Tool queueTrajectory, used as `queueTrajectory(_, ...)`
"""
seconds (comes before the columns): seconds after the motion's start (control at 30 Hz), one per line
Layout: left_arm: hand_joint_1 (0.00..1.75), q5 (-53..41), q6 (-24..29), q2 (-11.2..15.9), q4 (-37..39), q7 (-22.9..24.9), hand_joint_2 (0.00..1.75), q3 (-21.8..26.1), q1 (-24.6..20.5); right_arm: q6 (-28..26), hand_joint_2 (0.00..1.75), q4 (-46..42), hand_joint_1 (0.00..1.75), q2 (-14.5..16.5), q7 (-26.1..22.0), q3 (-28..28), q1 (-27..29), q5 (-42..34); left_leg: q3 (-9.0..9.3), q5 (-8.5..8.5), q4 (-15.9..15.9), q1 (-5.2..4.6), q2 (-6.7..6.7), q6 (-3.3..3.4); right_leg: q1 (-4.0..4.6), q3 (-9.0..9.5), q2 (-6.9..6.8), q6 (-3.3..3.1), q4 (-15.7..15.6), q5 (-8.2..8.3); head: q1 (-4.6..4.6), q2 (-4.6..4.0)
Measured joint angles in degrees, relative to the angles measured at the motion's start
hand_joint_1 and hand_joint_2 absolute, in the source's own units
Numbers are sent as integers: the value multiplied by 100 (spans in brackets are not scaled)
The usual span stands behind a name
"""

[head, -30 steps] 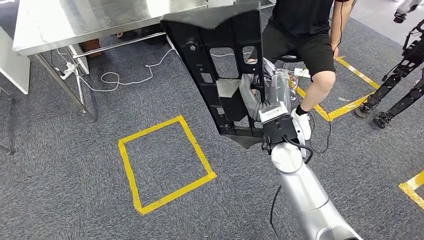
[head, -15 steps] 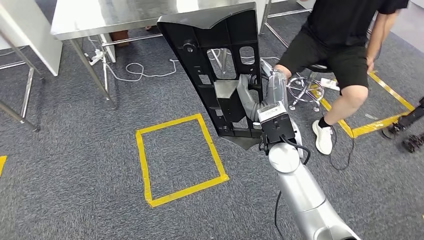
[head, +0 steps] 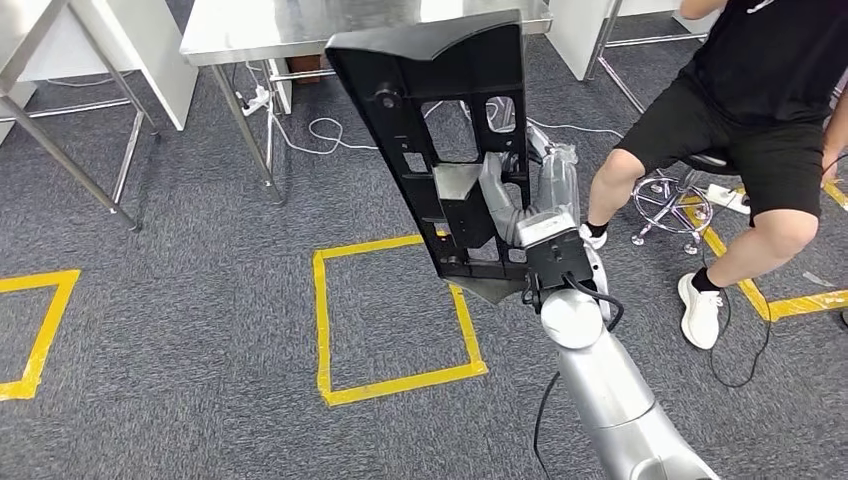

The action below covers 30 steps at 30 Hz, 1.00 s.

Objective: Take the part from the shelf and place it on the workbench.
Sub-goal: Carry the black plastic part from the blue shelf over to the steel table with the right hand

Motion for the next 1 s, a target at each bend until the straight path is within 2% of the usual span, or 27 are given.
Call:
queueTrajectory(0.2,0,-7,8,-1,0,-2,175,0,-2,-56,175,11,175,23,30,-15,0,-22,42,1,-54,12,55,-7,34,1,44,-45,1,-1,0,0)
queueTrajectory(0.37,0,-10,-9,-5,0,-19,175,1,7,-211,175,65,175,42,75,-30,20,2,44,1,-62,27,59,-116,56,0,44,-65,5,-6,3,0)
queueTrajectory(0.5,0,-25,10,-5,0,-37,175,-1,17,-266,175,96,175,72,75,-30,45,-2,42,0,-62,22,61,-148,54,0,44,-65,5,-6,3,0)
queueTrajectory(0.63,0,-25,48,-5,0,-42,175,-1,18,-281,175,111,175,82,75,-30,48,-14,37,-2,-56,3,60,-145,37,2,43,-64,2,-5,4,0)
queueTrajectory(0.87,0,-30,145,-3,0,-42,175,1,22,-301,175,121,175,131,100,-26,55,-56,11,-41,8,-26,61,-76,-1,9,44,-51,-9,-4,2,0)
queueTrajectory(0.93,0,-50,173,-1,0,-43,175,1,24,-301,175,120,175,149,115,-24,62,-63,14,-60,-18,-33,62,-3,10,26,45,11,42,48,2,0)
queueTrajectory(1.0,0,-69,184,-4,0,-46,175,1,29,-301,175,119,175,161,121,-24,66,-68,93,-58,-98,-17,66,93,30,-12,38,79,163,49,5,0)
